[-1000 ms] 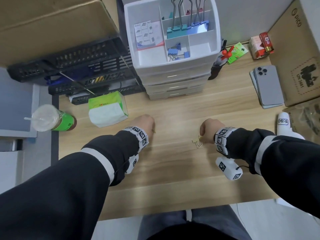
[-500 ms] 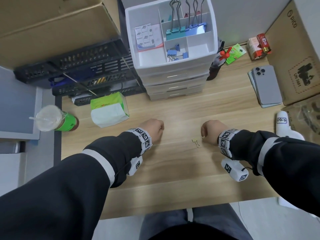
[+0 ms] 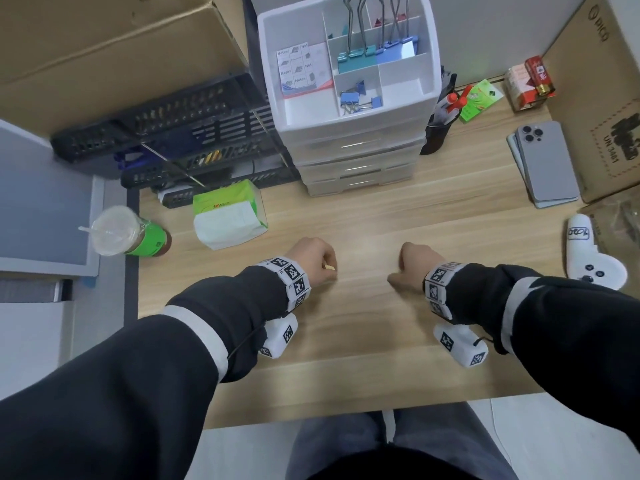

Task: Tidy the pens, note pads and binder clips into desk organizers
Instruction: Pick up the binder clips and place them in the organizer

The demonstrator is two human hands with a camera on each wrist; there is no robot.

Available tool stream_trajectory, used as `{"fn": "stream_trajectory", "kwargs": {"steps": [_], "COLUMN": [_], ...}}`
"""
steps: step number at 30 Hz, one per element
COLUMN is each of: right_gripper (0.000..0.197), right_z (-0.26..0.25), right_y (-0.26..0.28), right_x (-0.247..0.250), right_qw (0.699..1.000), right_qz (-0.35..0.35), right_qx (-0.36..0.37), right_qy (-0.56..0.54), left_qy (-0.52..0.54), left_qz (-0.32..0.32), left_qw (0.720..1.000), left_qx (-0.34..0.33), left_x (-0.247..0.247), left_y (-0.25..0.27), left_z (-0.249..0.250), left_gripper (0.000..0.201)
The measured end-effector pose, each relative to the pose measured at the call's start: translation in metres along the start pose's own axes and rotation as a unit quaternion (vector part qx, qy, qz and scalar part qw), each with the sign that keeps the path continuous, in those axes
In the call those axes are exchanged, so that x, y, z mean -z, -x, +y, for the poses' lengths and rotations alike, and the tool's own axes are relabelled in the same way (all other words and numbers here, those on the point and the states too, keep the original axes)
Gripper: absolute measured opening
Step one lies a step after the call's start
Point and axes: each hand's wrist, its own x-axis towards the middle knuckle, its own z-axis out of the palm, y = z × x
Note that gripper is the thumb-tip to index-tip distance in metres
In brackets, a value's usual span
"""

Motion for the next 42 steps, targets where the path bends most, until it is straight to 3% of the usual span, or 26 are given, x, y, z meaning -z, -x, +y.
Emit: {"fn": "stream_trajectory", "kwargs": {"steps": [5,9,11,13,17,21,24,29,33,36,39,42], "right_gripper": [0.026,0.013,0.019,0.026,0.047,0.064,0.051,0.038,0.037,0.035,0.032,0.012], "right_z": [-0.004,-0.009,-0.016,-0.022,-0.032,-0.032,-0.032,-0.034,-0.045,-0.063,-0.081,-0.091], "right_y": [-0.001,0.009,0.012,0.016,0.026,0.03,0.033,0.035,0.039,0.051,0.059,0.056], "right_x": [-0.001,0.01,0.019,0.026,0.037,0.041,0.049,0.084,0.131,0.179,0.22,0.249], "right_qw": [1.0,0.972,0.927,0.86,0.744,0.687,0.651,0.687,0.782,0.83,0.839,0.836], "right_qz": [0.011,-0.01,-0.055,-0.104,-0.213,-0.277,-0.273,-0.177,-0.128,-0.079,-0.036,-0.005], "right_qx": [-0.003,-0.035,-0.04,-0.053,-0.077,-0.057,-0.063,-0.081,-0.046,-0.011,0.01,-0.007], "right_qy": [-0.014,-0.234,-0.368,-0.496,-0.628,-0.669,-0.705,-0.7,-0.609,-0.552,-0.543,-0.549], "left_qy": [0.056,0.143,0.193,0.243,0.307,0.328,0.334,0.314,0.249,0.176,0.067,-0.024], "left_qz": [0.004,0.016,0.014,0.007,0.033,0.031,0.022,0.13,0.209,0.257,0.272,0.264], "left_qw": [0.998,0.989,0.981,0.97,0.951,0.943,0.942,0.941,0.946,0.95,0.96,0.963], "left_qx": [0.02,0.028,0.026,0.012,-0.029,-0.052,-0.034,-0.008,0.003,0.014,0.023,0.048], "left_x": [0.004,0.008,0.014,0.02,0.034,0.046,0.055,0.101,0.148,0.181,0.205,0.217], "left_y": [0.003,0.008,0.01,0.012,0.015,0.021,0.025,0.025,0.031,0.038,0.043,0.042], "left_z": [0.007,0.02,0.031,0.044,0.07,0.09,0.098,0.104,0.098,0.09,0.081,0.075], "left_gripper": [0.011,0.014,0.015,0.016,0.009,0.011,0.023,0.024,0.025,0.02,0.029,0.033]}}
